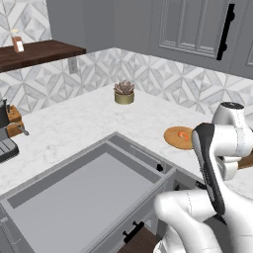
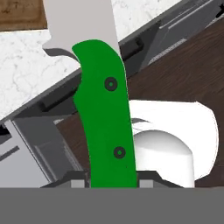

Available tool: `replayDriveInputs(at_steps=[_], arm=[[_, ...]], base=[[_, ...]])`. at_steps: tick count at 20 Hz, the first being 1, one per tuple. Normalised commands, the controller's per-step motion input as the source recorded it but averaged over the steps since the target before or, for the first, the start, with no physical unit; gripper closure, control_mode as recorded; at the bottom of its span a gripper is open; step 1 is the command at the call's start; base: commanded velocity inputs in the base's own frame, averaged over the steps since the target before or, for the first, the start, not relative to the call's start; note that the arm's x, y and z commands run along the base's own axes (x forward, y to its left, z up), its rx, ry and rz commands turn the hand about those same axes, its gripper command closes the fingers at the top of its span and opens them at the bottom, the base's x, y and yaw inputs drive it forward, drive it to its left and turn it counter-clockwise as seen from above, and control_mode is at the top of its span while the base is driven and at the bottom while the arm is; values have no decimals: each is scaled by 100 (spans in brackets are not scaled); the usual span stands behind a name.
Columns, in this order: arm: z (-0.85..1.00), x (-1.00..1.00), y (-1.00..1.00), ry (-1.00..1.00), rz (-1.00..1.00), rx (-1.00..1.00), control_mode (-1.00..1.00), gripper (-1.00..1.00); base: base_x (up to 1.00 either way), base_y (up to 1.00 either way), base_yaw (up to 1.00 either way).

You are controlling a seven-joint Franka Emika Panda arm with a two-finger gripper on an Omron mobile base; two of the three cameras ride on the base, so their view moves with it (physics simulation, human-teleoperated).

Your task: Pick up the knife from the drawer and place it on the cutting board. Then place the meat from the plate to the cutting board.

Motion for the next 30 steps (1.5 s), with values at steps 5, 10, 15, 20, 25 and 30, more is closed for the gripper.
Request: replayDriveInputs(at_steps=[5, 10, 15, 20, 25, 30], arm=[[-2, 50, -80, 0, 7, 4, -100, 100], [-13, 48, -54, 0, 3, 2, -100, 100], [-25, 75, -51, 8, 0, 0, -100, 100], [-54, 66, -78, 10, 0, 0, -100, 100], [-52, 44, -86, 5, 0, 2, -100, 100], [-38, 50, -68, 1, 0, 2, -100, 100]], base=[[0, 0, 0], [0, 0, 0], [0, 0, 0], [0, 0, 0], [0, 0, 0], [0, 0, 0]])
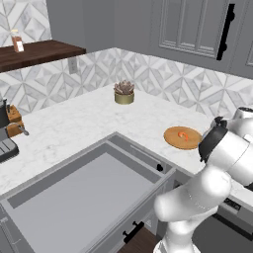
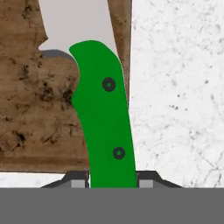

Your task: Pick up the knife from the drawer and place it on the cutting board. Then place the meat from the plate to the cutting board.

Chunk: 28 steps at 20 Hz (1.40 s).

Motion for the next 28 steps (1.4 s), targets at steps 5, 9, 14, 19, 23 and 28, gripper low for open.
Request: replayDriveInputs(at_steps=[5, 9, 14, 19, 23, 28], arm=[[-46, 34, -13, 0, 0, 0, -100, 100], [-44, 37, 0, 0, 1, 0, -100, 100], [-36, 36, -5, 0, 2, 0, -100, 100], [-51, 18, 3, -1, 1, 0, -100, -100], [-6, -3, 0, -14, 0, 0, -100, -100], [71, -34, 4, -16, 0, -1, -100, -100]], base=[[0, 0, 0], [0, 0, 0], [0, 0, 0], [0, 0, 0], [0, 0, 0], [0, 0, 0]])
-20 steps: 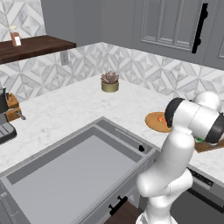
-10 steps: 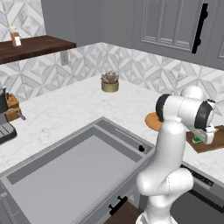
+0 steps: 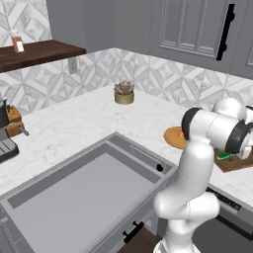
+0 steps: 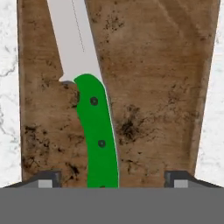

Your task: Pick up the knife from the drawer and place it on the cutting board. Then place the meat from the plate to the cutting board.

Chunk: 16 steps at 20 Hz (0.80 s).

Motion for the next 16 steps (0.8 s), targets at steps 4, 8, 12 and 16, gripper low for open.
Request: replayDriveInputs(at_steps=[4, 8, 12, 16], arm=[[62, 3, 56, 0, 0, -12, -100, -100], [19, 39, 91, 0, 5, -12, -100, -100], [18, 47, 71, -11, 18, -5, -100, -100], [15, 42, 55, -12, 29, -5, -100, -100]], base=[[0, 0, 0], [0, 0, 0], [0, 0, 0], [0, 0, 0]])
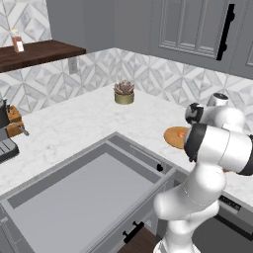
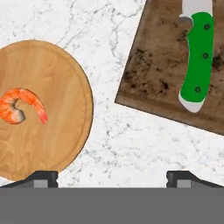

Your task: Pick up the knife from the drawer and place it on the cutting board. Then place the meat from the plate to the cutting board.

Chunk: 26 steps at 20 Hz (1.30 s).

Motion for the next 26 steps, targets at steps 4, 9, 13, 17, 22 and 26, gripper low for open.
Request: replayDriveInputs(at_steps=[4, 9, 13, 17, 22, 26], arm=[[1, 34, 39, 0, 26, -11, -100, -100], [0, 38, 5, 0, 28, -10, -100, -100], [0, 37, 0, 1, 31, -5, -100, -100], [-15, 33, -1, 3, 27, -2, -100, -100], [-25, 31, -14, 1, 21, 0, -100, -100], [-33, 34, -14, 5, 8, -2, -100, -100]], base=[[0, 0, 0], [0, 0, 0], [0, 0, 0], [0, 0, 0], [0, 0, 0], [0, 0, 0]])
